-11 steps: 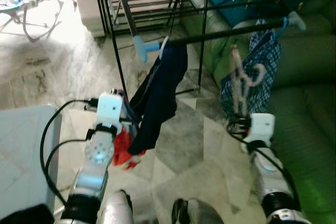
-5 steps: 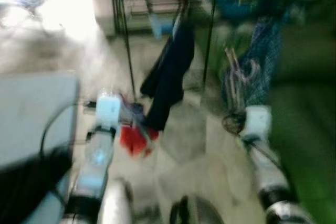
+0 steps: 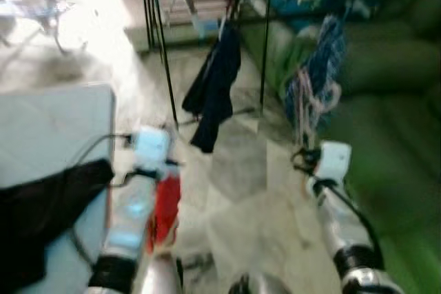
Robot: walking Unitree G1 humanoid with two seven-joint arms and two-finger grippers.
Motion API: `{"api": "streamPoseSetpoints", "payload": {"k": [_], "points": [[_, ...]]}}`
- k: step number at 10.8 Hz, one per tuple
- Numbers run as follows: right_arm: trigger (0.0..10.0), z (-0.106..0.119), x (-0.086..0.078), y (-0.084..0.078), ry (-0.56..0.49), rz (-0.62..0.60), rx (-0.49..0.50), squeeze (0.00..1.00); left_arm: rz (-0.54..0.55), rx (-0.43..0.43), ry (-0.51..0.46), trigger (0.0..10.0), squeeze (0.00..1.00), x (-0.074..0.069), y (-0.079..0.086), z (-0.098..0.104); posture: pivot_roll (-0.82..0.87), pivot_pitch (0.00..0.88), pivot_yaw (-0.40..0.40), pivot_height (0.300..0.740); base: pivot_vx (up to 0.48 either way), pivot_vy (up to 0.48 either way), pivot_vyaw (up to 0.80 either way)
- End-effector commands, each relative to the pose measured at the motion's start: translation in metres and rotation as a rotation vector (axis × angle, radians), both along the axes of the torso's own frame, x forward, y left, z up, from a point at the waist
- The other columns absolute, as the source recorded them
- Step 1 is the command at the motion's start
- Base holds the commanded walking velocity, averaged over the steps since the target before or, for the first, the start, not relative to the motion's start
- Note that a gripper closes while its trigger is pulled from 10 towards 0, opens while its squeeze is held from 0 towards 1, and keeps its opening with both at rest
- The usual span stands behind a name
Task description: Hang hanger
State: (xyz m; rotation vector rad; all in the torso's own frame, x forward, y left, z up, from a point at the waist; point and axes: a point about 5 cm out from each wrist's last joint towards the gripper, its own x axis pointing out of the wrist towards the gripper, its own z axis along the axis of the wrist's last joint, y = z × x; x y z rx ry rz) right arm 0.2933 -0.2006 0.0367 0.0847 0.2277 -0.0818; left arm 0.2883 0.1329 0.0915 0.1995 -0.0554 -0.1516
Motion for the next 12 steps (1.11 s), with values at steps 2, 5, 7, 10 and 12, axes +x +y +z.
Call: {"api": "streamPoseSetpoints", "payload": {"k": [2,5,7,10,12], "points": [[10.0,0.0024,0.001,0.0002,-0.005,-0.014,0.005,0.0,-0.023,-0.003,-0.038,10.0,0.0,0.0017,0.0002,0.0085,0.05,0.112,-0.083,0.74,0.0,0.0,-0.8],[10.0,0.0019,0.0002,-0.0008,0.011,-0.022,0.01,0.0,-0.053,-0.013,-0.034,10.0,0.0,0.0006,-0.0007,0.009,0.04,0.12,-0.082,0.74,0.0,-0.096,-0.8],[10.0,0.0015,-0.0002,-0.0008,0.014,-0.022,0.008,0.0,-0.061,-0.016,-0.032,10.0,0.0,-0.0001,-0.0019,0.0085,0.04,0.12,-0.082,0.74,0.0,-0.287,-0.72],[10.0,-0.0007,-0.0018,-0.0005,0.028,-0.019,0.006,0.0,-0.072,-0.018,-0.029,10.0,0.0,-0.0005,-0.0032,0.0083,0.04,0.124,-0.085,0.74,0.0,-0.284,-0.54],[10.0,-0.0009,-0.0016,-0.0002,0.029,-0.015,0.005,0.0,-0.075,-0.019,-0.027,10.0,0.0,-0.0007,-0.0038,0.0081,0.04,0.125,-0.086,0.74,0.0,-0.289,0.0]]}}
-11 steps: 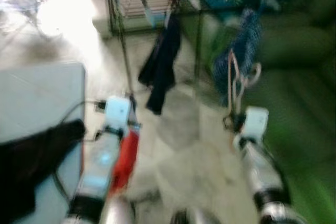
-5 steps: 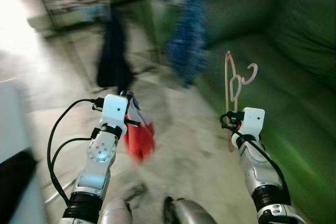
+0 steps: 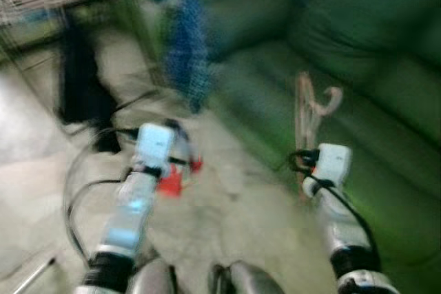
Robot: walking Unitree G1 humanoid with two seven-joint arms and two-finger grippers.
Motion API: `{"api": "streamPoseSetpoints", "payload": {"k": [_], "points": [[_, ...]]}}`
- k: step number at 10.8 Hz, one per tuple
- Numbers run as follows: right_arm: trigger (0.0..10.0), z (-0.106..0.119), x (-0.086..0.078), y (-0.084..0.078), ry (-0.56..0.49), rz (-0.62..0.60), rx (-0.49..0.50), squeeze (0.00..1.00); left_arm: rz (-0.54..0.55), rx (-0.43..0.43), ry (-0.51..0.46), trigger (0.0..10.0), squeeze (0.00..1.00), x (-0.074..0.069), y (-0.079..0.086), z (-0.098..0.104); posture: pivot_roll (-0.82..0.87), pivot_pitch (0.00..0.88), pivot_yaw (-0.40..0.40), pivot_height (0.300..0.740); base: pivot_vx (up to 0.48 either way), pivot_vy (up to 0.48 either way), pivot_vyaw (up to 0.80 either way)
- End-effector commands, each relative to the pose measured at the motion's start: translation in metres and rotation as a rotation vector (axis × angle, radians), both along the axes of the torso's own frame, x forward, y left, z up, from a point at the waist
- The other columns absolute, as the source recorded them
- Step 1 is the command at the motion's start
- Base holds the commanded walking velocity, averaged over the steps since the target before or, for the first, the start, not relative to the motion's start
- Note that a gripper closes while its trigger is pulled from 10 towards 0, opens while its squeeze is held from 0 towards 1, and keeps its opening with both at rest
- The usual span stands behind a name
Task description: Hang hanger
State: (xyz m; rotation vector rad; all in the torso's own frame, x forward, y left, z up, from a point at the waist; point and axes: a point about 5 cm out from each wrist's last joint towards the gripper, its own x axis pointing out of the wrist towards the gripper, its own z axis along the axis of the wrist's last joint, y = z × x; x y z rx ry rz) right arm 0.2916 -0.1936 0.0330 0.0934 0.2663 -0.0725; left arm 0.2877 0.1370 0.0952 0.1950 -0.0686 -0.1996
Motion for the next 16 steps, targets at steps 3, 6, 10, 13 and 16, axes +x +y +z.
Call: {"api": "streamPoseSetpoints", "payload": {"k": [3,6,10,13,16], "points": [[10.0,0.001,-0.001,-0.005,0.0,-0.017,-0.01,0.0,-0.032,-0.006,-0.02,10.0,0.0,-0.001,-0.009,0.004,0.04,0.126,-0.086,0.74,0.0,-0.095,0.0],[10.0,0.006,0.005,-0.001,-0.018,0.057,-0.065,0.0,-0.084,0.113,0.039,10.0,0.0,0.006,-0.002,-0.007,0.04,0.152,-0.081,0.74,0.0,0.0,0.0],[10.0,0.006,0.008,0.013,-0.006,0.167,-0.075,0.0,-0.592,0.791,0.296,10.0,0.0,0.013,0.015,-0.045,0.04,0.157,-0.069,0.74,0.0,0.0,0.0],[10.0,0.004,0.005,0.0,0.022,0.246,-0.135,0.0,-0.38,0.725,0.024,10.0,0.0,0.054,0.024,0.014,0.04,0.157,-0.059,0.74,0.0,0.0,0.0],[10.0,0.018,0.012,0.009,-0.006,0.473,-0.062,0.0,-0.338,0.827,-0.151,10.0,0.0,0.06,0.025,0.025,0.04,0.145,-0.065,0.74,0.0,0.0,0.0]]}}
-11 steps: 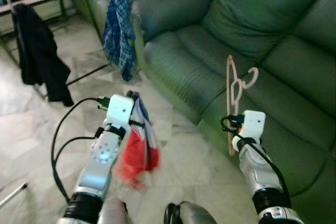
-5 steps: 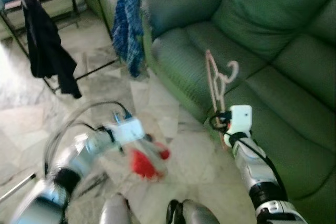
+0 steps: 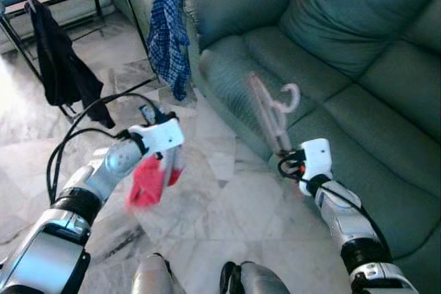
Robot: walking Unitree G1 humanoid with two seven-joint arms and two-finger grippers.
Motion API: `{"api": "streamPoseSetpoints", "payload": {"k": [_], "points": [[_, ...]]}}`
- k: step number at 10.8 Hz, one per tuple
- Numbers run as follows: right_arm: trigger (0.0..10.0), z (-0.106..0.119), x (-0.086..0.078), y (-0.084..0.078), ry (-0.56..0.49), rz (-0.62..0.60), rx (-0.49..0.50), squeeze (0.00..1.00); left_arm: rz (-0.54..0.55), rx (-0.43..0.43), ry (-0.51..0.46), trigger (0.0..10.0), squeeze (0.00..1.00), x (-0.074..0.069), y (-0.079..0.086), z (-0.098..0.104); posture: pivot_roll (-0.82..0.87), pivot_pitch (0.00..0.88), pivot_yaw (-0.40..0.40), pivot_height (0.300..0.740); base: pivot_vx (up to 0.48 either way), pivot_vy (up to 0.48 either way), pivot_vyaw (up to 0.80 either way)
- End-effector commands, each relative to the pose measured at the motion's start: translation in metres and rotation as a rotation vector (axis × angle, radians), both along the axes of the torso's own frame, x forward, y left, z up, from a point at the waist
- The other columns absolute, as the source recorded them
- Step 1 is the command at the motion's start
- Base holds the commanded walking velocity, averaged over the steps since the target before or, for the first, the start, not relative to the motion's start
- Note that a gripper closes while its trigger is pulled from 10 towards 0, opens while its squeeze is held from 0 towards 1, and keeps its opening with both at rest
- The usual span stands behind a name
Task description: Hang hanger
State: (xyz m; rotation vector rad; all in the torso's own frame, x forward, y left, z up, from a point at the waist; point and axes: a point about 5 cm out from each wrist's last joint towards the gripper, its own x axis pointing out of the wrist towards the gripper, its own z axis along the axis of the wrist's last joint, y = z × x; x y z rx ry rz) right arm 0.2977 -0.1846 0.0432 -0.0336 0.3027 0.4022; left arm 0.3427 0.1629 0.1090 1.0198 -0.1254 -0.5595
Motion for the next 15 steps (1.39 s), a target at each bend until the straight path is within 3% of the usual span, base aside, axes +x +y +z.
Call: {"api": "streamPoseSetpoints", "payload": {"k": [1,2,5,7,10,15], "points": [[10.0,0.013,0.003,0.004,-0.028,0.125,0.012,0.0,-0.019,-0.013,-0.088,10.0,0.0,0.006,-0.002,0.018,0.05,0.144,-0.066,0.74,0.0,0.0,0.0],[10.0,0.016,-0.004,0.0,0.002,0.259,0.008,0.0,-0.015,0.002,-0.116,10.0,0.0,0.008,0.0,0.021,0.06,0.144,-0.065,0.74,0.0,0.0,0.0],[10.0,0.025,-0.016,-0.032,0.09,0.379,0.011,0.0,-0.035,0.026,-0.164,10.0,0.0,0.009,0.001,0.024,0.05,0.149,-0.057,0.74,0.0,0.0,0.0],[10.0,0.031,-0.035,-0.054,0.182,0.501,-0.048,0.0,-0.035,0.051,-0.17,10.0,0.0,0.011,0.003,0.024,0.05,0.155,-0.053,0.74,0.0,0.0,0.0],[10.0,0.036,-0.057,-0.068,0.312,0.647,-0.063,0.0,-0.041,0.049,-0.182,10.0,0.0,0.01,0.003,0.023,0.05,0.159,-0.054,0.74,0.0,0.0,0.0],[10.0,0.028,-0.053,-0.066,0.314,0.601,-0.065,0.0,-0.184,-0.062,-0.221,10.0,0.0,0.0,-0.024,0.033,0.05,0.162,-0.053,0.74,0.0,0.0,0.0]]}}
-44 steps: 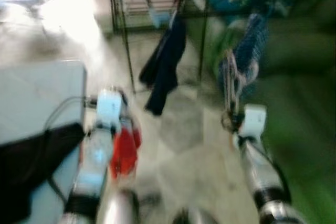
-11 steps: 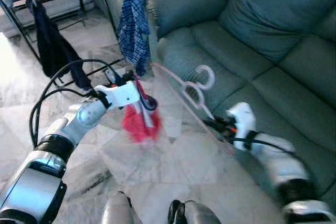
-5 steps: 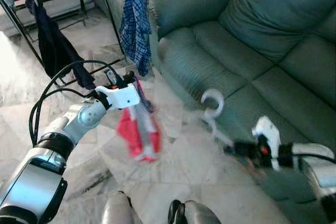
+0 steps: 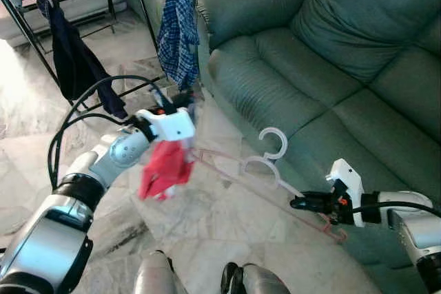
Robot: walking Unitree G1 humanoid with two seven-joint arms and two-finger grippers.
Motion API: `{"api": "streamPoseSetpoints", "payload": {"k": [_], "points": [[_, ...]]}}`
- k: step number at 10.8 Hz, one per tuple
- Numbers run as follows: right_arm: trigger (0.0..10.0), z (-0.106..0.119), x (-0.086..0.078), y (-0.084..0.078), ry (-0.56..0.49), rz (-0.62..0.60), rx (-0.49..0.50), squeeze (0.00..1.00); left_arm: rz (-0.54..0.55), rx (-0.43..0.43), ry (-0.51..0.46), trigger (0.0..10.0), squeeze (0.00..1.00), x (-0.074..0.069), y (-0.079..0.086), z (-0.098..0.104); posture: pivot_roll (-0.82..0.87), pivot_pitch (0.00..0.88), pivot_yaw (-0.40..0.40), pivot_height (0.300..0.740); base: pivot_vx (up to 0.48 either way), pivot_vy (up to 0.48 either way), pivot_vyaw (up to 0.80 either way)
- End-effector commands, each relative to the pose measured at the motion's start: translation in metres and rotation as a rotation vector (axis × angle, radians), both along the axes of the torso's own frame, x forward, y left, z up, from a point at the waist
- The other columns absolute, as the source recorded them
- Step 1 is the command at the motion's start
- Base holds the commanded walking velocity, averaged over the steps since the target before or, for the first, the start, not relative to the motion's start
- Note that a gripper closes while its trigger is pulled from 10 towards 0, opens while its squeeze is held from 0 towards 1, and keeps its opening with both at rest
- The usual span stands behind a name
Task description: Hang hanger
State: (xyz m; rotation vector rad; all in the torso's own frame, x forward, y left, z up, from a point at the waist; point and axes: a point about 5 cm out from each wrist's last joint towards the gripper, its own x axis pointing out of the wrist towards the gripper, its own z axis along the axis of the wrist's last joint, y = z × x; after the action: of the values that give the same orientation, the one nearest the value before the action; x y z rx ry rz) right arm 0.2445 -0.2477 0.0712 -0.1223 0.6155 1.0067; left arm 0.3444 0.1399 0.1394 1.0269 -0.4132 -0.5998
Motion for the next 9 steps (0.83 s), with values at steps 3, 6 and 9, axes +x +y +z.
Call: {"api": "streamPoseSetpoints", "payload": {"k": [3,6,9], "points": [[10.0,0.024,0.019,-0.018,-0.145,-0.04,-0.115,0.0,0.111,0.061,0.08,10.0,0.0,-0.001,0.026,-0.023,0.04,0.158,-0.046,0.74,0.0,0.0,0.0],[10.0,0.044,0.032,-0.021,-0.194,-0.05,-0.064,0.0,0.148,0.053,0.122,10.0,0.0,0.0,0.033,-0.025,0.05,0.164,-0.049,0.74,0.0,0.0,0.0],[10.0,0.038,0.034,-0.012,-0.148,0.01,-0.055,0.0,0.01,0.064,0.208,10.0,0.0,-0.011,0.015,-0.035,0.04,0.169,-0.064,0.74,0.0,0.0,0.0]]}}
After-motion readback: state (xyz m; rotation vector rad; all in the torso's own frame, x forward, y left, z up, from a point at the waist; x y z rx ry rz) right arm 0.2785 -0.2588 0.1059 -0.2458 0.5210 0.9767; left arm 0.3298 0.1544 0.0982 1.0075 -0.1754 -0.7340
